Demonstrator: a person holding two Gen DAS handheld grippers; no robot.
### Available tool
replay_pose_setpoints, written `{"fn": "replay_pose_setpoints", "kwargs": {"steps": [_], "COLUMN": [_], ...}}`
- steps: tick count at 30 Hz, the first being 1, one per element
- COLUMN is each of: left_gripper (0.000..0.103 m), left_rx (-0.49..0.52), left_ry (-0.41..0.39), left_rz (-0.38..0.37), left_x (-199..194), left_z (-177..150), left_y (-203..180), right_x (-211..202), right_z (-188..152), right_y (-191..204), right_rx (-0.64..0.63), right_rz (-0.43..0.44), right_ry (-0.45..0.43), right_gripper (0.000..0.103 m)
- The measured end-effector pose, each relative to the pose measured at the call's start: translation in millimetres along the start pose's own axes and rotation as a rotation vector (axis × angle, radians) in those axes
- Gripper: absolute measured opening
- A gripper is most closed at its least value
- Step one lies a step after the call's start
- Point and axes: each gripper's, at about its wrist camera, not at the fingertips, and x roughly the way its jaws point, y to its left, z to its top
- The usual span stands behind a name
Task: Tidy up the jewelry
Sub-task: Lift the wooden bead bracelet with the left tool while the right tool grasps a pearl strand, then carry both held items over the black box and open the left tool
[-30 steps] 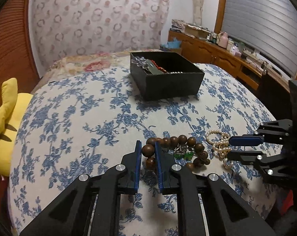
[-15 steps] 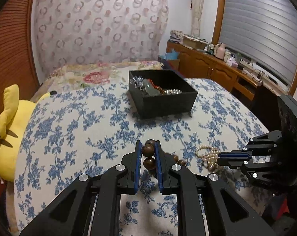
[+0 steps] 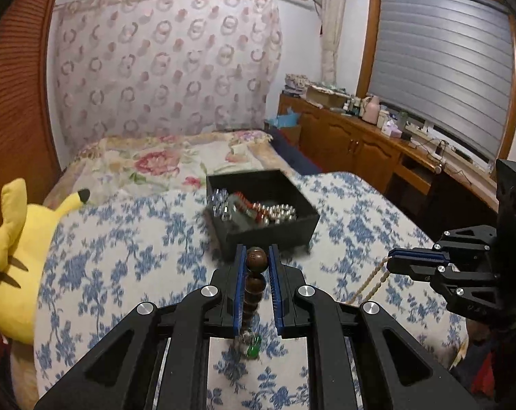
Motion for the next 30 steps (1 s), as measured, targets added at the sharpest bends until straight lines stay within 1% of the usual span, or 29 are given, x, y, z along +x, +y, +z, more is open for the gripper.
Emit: {"fn": "replay_pose_setpoints", "kwargs": {"steps": [9,17,23,30], "left_gripper": [0.012,0.012,0.012,0.012], "left_rx": [0.013,0.011,0.015,0.017], "left_ry": [-0.044,-0.048,-0.059,-0.082], "left_rz": [0.009,0.014,0.013,0.005], "left_x": [-6.8,-3.7,2.5,11.7], "left_z": [23.2,28.6,41.5,68.6], "left_y": [-1.7,1.6,8.7,14.8], "right_x": [-15.8,-25.5,-30.1,-26.5], "right_z": [27.3,55.2,85.5,126.7], "right_y": [-8.3,-13.4,-17.5,-30.6], "right_rx": [-0.017,-0.032,-0.053,-0.068], "right_rz": [-0.028,-0.049,-0.062,-0.069], "right_ry": [-0.068,-0.132,-0.189,-0.244], "right_gripper": [0.005,0.005,0.005,0.005]}}
